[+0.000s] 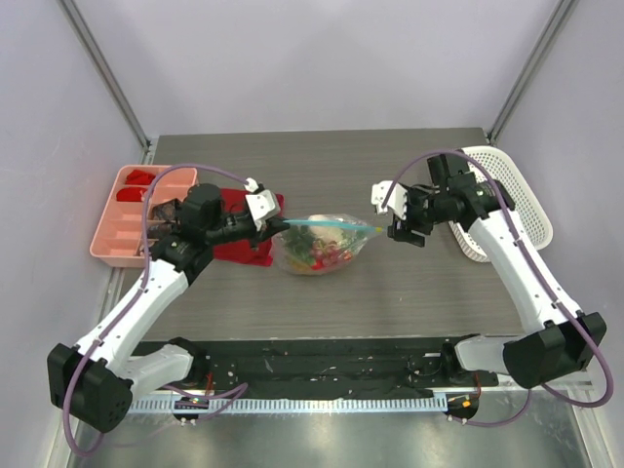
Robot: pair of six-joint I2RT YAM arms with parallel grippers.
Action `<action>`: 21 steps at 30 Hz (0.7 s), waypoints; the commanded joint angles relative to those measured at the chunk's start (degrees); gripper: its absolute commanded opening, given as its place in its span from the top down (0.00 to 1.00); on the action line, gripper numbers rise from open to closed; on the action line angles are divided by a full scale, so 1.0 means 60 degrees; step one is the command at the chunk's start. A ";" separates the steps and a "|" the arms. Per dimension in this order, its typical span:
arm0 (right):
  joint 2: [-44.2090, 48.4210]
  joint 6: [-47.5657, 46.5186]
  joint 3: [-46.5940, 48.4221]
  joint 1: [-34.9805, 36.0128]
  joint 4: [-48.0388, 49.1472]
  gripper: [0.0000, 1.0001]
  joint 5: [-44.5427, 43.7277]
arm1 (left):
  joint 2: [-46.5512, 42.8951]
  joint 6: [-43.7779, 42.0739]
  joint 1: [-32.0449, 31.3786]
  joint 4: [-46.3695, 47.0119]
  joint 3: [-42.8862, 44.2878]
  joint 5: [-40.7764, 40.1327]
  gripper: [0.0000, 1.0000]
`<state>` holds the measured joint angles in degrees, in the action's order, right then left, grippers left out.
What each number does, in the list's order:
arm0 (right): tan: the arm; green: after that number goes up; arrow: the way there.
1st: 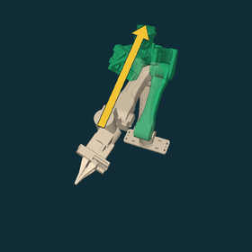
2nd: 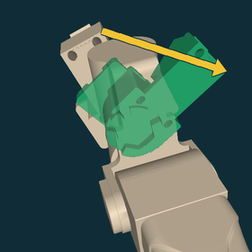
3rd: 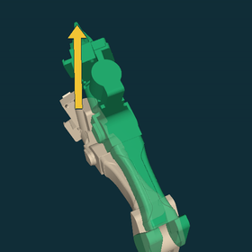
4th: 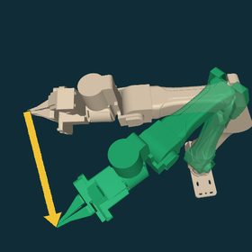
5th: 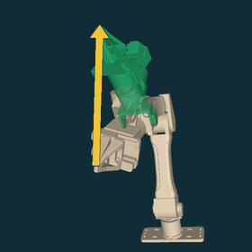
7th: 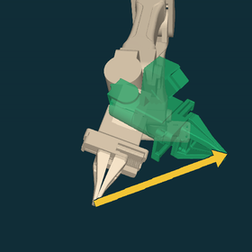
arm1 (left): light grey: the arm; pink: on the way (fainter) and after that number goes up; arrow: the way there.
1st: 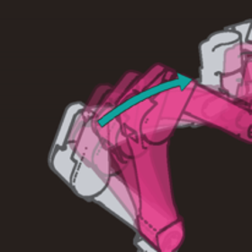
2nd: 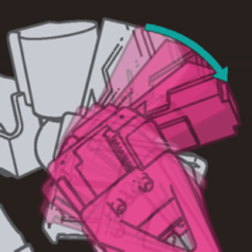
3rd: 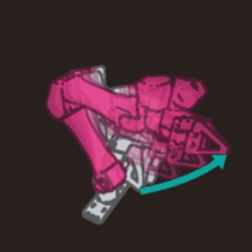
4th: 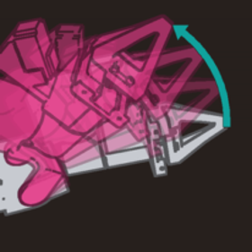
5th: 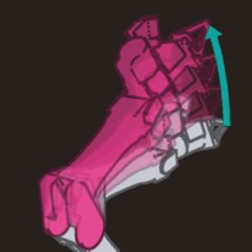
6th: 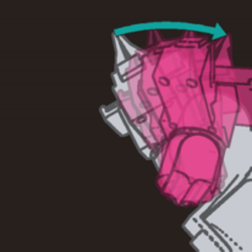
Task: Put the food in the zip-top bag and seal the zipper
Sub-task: Zip the zipper food storage bag at the center of the board, then place the zipper food storage bag at the center of the board.
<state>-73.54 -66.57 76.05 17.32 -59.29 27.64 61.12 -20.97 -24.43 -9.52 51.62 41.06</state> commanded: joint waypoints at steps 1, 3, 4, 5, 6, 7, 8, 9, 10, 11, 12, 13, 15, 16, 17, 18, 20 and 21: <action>-0.0092 0.1145 0.1298 0.0159 -0.0125 0.25 0.0841 | 0.0008 0.0170 -0.0045 0.0517 0.0553 0.0203 1.00; -0.0107 0.1966 0.1621 0.0625 0.0372 0.23 0.1193 | 0.0037 0.0214 -0.0118 0.0517 0.0597 0.0174 1.00; -0.0093 0.2244 0.1636 0.0817 0.0606 0.23 0.1223 | 0.0081 0.0214 -0.0133 0.0517 0.0611 0.0203 1.00; -0.0078 0.2566 0.1564 0.1109 0.1000 0.22 0.1180 | 0.0081 0.0214 -0.0148 0.0517 0.0640 0.0188 1.00; -0.0078 0.2728 0.1520 0.1634 0.1207 0.22 0.0962 | 0.0125 0.0229 -0.0177 0.0517 0.0670 0.0145 1.00; -0.0092 0.2976 0.1447 0.1900 0.1514 0.22 0.0917 | 0.0154 0.0258 -0.0177 0.0517 0.0699 0.0130 1.00; -0.0136 0.3167 0.1402 0.2077 0.1676 0.22 0.0902 | 0.0184 0.0287 -0.0192 0.0517 0.0728 0.0101 1.00; -0.0194 0.3314 0.1344 0.2427 0.1852 0.22 0.0858 | 0.0198 0.0273 -0.0192 0.0532 0.0758 0.0115 1.00; -0.0267 0.3432 0.1213 0.2604 0.2173 0.21 0.0785 | 0.0199 0.0287 -0.0192 0.0532 0.0772 0.0144 1.00; -0.0326 0.3535 0.1154 0.2722 0.2307 0.21 0.0712 | 0.0170 0.0273 -0.0192 0.0546 0.0772 0.0130 1.00; -0.0399 0.3550 0.1080 0.2868 0.2482 0.21 0.0639 | 0.0155 0.0287 -0.0206 0.0546 0.0758 0.0173 1.00; -0.0559 0.3579 0.0935 0.3044 0.2803 0.21 0.0478 | 0.0140 0.0273 -0.0206 0.0532 0.0758 0.0174 1.00; -0.0780 0.3594 0.0831 0.3162 0.3068 0.21 0.0273 | 0.0125 0.0272 -0.0206 0.0532 0.0743 0.0173 1.00; -0.0984 0.3594 0.0816 0.3192 0.3229 0.22 0.0170 | 0.0096 0.0273 -0.0221 0.0546 0.0743 0.0174 1.00; -0.1116 0.3623 0.0831 0.3178 0.3274 0.24 0.0140 | 0.0096 0.0273 -0.0207 0.0546 0.0743 0.0174 1.00; -0.1219 0.3638 0.0860 0.3178 0.3289 0.26 0.0125 | 0.0082 0.0273 -0.0206 0.0546 0.0743 0.0159 1.00; -0.1424 0.3638 0.0831 0.3236 0.3391 0.32 0.0096 | 0.0052 0.0287 -0.0206 0.0546 0.0714 0.0188 1.00; -0.1469 0.3682 0.0802 0.3251 0.3450 0.36 0.0052 | 0.0038 0.0302 -0.0206 0.0532 0.0714 0.0174 1.00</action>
<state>-81.36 -46.24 81.12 36.29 -43.16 29.47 62.41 -19.68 -25.50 -9.52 53.45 41.19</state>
